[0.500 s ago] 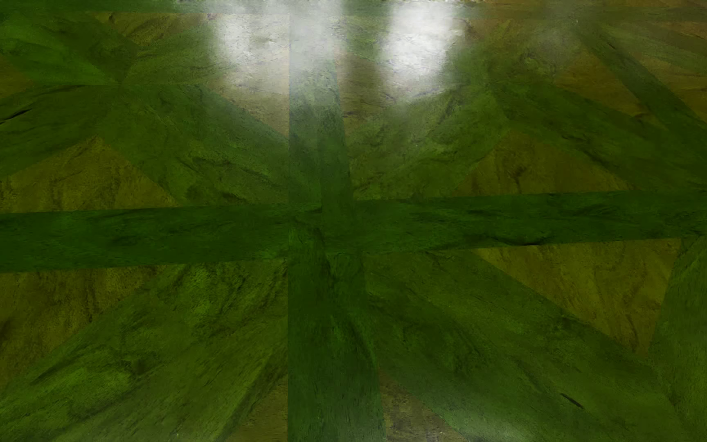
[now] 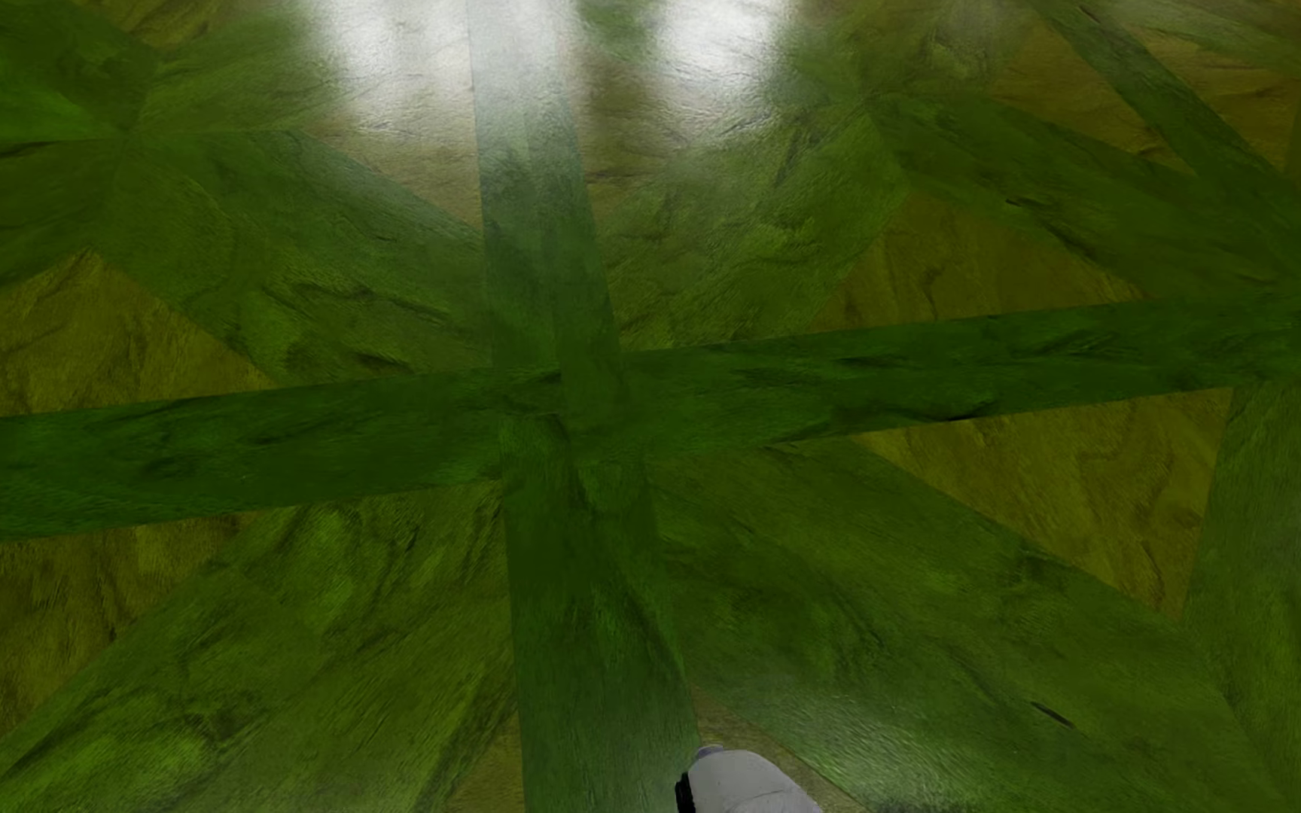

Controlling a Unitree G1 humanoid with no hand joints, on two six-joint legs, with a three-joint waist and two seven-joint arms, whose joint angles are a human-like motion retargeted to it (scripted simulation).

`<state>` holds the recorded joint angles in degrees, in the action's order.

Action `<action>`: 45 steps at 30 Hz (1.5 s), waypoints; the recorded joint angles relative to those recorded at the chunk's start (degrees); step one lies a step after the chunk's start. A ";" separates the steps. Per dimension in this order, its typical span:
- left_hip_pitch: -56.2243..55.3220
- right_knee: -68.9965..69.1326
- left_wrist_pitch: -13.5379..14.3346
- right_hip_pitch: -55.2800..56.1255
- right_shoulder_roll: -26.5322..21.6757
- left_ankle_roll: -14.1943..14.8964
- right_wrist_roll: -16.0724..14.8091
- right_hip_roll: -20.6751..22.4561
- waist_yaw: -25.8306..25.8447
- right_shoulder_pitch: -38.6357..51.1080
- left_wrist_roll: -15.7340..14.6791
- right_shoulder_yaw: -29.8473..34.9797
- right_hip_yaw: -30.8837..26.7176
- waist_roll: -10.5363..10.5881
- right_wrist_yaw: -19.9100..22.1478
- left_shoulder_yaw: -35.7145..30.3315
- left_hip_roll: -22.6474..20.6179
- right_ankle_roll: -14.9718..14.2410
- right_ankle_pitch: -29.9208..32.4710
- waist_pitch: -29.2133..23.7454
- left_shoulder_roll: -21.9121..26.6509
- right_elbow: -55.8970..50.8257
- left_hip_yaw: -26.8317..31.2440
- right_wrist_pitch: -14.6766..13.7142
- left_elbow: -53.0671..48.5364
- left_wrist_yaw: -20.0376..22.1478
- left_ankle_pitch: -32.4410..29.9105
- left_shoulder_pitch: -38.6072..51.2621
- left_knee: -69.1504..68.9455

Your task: Advance

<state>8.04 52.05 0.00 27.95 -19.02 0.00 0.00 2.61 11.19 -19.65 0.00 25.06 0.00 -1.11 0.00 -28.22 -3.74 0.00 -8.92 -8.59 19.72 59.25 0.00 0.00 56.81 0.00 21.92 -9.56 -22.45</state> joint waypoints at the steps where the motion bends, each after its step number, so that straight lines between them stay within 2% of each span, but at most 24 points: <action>1: 0.72 -7.71 0.00 -0.18 0.20 0.00 0.00 0.15 0.04 -0.88 0.00 1.56 0.00 0.03 0.00 0.52 0.06 0.00 0.38 -0.04 0.15 1.42 0.00 0.00 -0.81 0.00 -0.04 0.38 0.05; 3: 1.97 -20.87 0.00 -1.01 0.80 0.00 0.00 -0.22 0.12 -2.15 0.00 4.84 0.00 -0.17 0.00 1.53 0.17 0.00 -0.12 0.23 0.61 4.25 0.00 0.00 -3.27 0.00 -0.10 0.80 0.09; 5: 3.52 -26.91 0.00 -1.67 1.42 0.00 0.00 -1.26 -0.01 -2.93 0.00 7.11 0.00 -0.04 0.00 2.91 0.84 0.00 -0.09 0.46 0.63 6.18 0.00 0.00 -5.76 0.00 -0.28 0.77 -0.12; 7: 5.16 -24.68 0.00 -1.16 1.59 0.00 0.00 -1.41 -0.78 -2.61 0.00 7.61 0.00 1.58 0.00 5.03 2.50 0.00 6.27 0.53 -0.32 6.91 0.00 0.00 -7.46 0.00 -2.26 -0.06 -0.65; 9: 6.45 -20.22 0.00 -0.75 1.17 0.00 0.00 0.47 -2.70 -0.74 0.00 6.71 0.00 4.27 0.00 6.19 4.14 0.00 10.06 0.91 -1.70 6.65 0.00 0.00 -7.17 0.00 -8.04 -2.28 -2.42; 12: 1.26 -18.57 0.00 -6.41 -0.34 0.00 0.00 3.37 -4.88 4.32 0.00 4.15 0.00 6.65 0.00 1.20 4.85 0.00 4.38 1.64 -2.34 3.58 0.00 0.00 -3.39 0.00 -24.82 -6.08 -16.08; 13: -3.42 -19.18 0.00 -9.39 -1.11 0.00 0.00 4.26 -5.31 6.38 0.00 2.43 0.00 7.25 0.00 -1.36 4.68 0.00 2.19 1.46 -2.33 1.66 0.00 0.00 -2.27 0.00 -28.96 -6.86 -24.84; 14: -8.85 -19.89 0.00 -12.27 -2.04 0.00 0.00 5.19 -6.04 8.45 0.00 0.40 0.00 7.74 0.00 -3.83 4.00 0.00 0.28 1.12 -2.32 -0.60 0.00 0.00 -1.43 0.00 -29.46 -7.48 -34.81; 16: -20.08 -21.43 0.00 -17.72 -3.92 0.00 0.00 6.60 -8.61 12.25 0.00 -4.36 0.00 7.79 0.00 -6.78 1.84 0.00 -2.60 0.55 -2.63 -5.74 0.00 0.00 0.39 0.00 -21.57 -8.56 -52.22; 18: -29.63 -23.28 0.00 -23.32 -5.36 0.00 0.00 8.10 -11.83 15.18 0.00 -10.88 0.00 7.58 0.00 -7.26 0.87 0.00 -5.21 0.27 -3.48 -10.32 0.00 0.00 3.72 0.00 -17.86 -9.13 -56.44; 20: -35.50 -24.92 0.00 -29.08 -5.80 0.00 0.00 8.24 -14.69 17.84 0.00 -13.64 0.00 6.12 0.00 -6.86 0.50 0.00 -8.01 0.12 -3.51 -13.74 0.00 0.00 5.25 0.00 -21.64 -9.72 -44.46; 22: -36.07 -27.03 0.00 -35.24 -5.69 0.00 0.00 7.99 -16.95 19.86 0.00 -14.77 0.00 4.77 0.00 -5.81 1.12 0.00 -10.86 0.08 -3.39 -16.13 0.00 0.00 5.40 0.00 -23.92 -9.99 -22.15; 25: -30.91 -27.14 0.00 -42.08 -4.85 0.00 0.00 7.46 -20.51 20.59 0.00 -14.47 0.00 4.00 0.00 -4.48 3.60 0.00 -14.54 0.64 -3.24 -17.88 0.00 0.00 4.79 0.00 -13.13 -8.92 1.76; 26: -29.64 -26.17 0.00 -43.28 -4.38 0.00 0.00 6.73 -21.58 20.19 0.00 -13.74 0.00 3.62 0.00 -3.93 4.22 0.00 -13.95 0.92 -3.25 -17.72 0.00 0.00 4.81 0.00 -11.22 -8.19 2.27; 27: -29.28 -25.02 0.00 -44.09 -3.71 0.00 0.00 5.67 -21.72 19.43 0.00 -12.93 0.00 2.82 0.00 -3.58 3.76 0.00 -11.82 1.25 -3.21 -16.89 0.00 0.00 5.02 0.00 -14.33 -7.27 1.67; 29: -29.42 -21.11 0.00 -44.41 -1.65 0.00 0.00 3.37 -18.62 16.55 0.00 -11.50 0.00 -0.10 0.00 -4.48 -0.21 0.00 -2.52 2.13 -2.61 -12.71 0.00 0.00 6.15 0.00 -24.80 -4.68 -1.60; 30: -28.19 -17.04 0.00 -43.56 -0.74 0.00 0.00 2.46 -16.42 14.45 0.00 -10.33 0.00 -1.33 0.00 -5.82 -2.00 0.00 4.71 2.57 -2.07 -9.61 0.00 0.00 6.63 0.00 -25.70 -3.10 -3.21; 32: -22.77 -4.04 0.00 -38.36 0.03 0.00 0.00 0.74 -12.53 10.38 0.00 -6.15 0.00 -2.46 0.00 -6.68 -3.39 0.00 17.72 2.90 -0.66 -2.42 0.00 0.00 5.17 0.00 -21.58 0.09 -3.59; 33: -19.66 3.34 0.00 -34.14 0.17 0.00 0.00 -0.25 -10.99 8.54 0.00 -4.07 0.00 -2.97 0.00 -5.23 -3.88 0.00 18.09 2.87 0.29 0.88 0.00 0.00 2.79 0.00 -18.88 1.53 -2.90; 35: -13.88 15.50 0.00 -24.52 0.35 0.00 0.00 -1.61 -8.52 4.46 0.00 -1.51 0.00 -3.71 0.00 0.35 -4.52 0.00 8.13 2.79 2.22 5.25 0.00 0.00 -3.54 0.00 -14.10 3.98 -1.54; 37: -8.70 18.61 0.00 -15.86 0.54 0.00 0.00 -1.25 -5.72 0.23 0.00 -0.46 0.00 -3.35 0.00 7.19 -4.06 0.00 -0.83 2.82 3.32 7.89 0.00 0.00 -9.05 0.00 -9.97 6.11 -0.61; 39: -3.96 11.05 0.00 -9.43 0.60 0.00 0.00 -0.29 -2.94 -3.48 0.00 0.94 0.00 -2.69 0.00 13.27 -3.17 0.00 -3.28 2.87 3.40 8.83 0.00 0.00 -13.48 0.00 -6.21 7.81 0.19; 41: 0.14 -3.97 0.00 -6.46 0.93 0.00 0.00 0.23 -0.53 -5.83 0.00 2.43 0.00 -1.95 0.00 16.84 -2.18 0.00 -2.27 2.69 2.84 8.93 0.00 0.00 -16.83 0.00 -3.46 9.08 0.89; 45: 6.16 -28.92 0.00 -8.13 2.65 0.00 0.00 -2.05 2.31 -5.60 0.00 5.37 0.00 -2.37 0.00 13.54 -0.74 0.00 -1.97 2.76 1.57 9.37 0.00 0.00 -19.97 0.00 -1.12 9.13 0.26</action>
<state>14.20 23.12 0.00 19.83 -16.37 0.00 0.00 0.56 13.50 -25.25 0.00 30.44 0.00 -3.48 0.00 -14.68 -4.48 0.00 -10.88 -5.83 21.28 68.61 0.00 0.00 36.84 0.00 20.80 -0.43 -22.18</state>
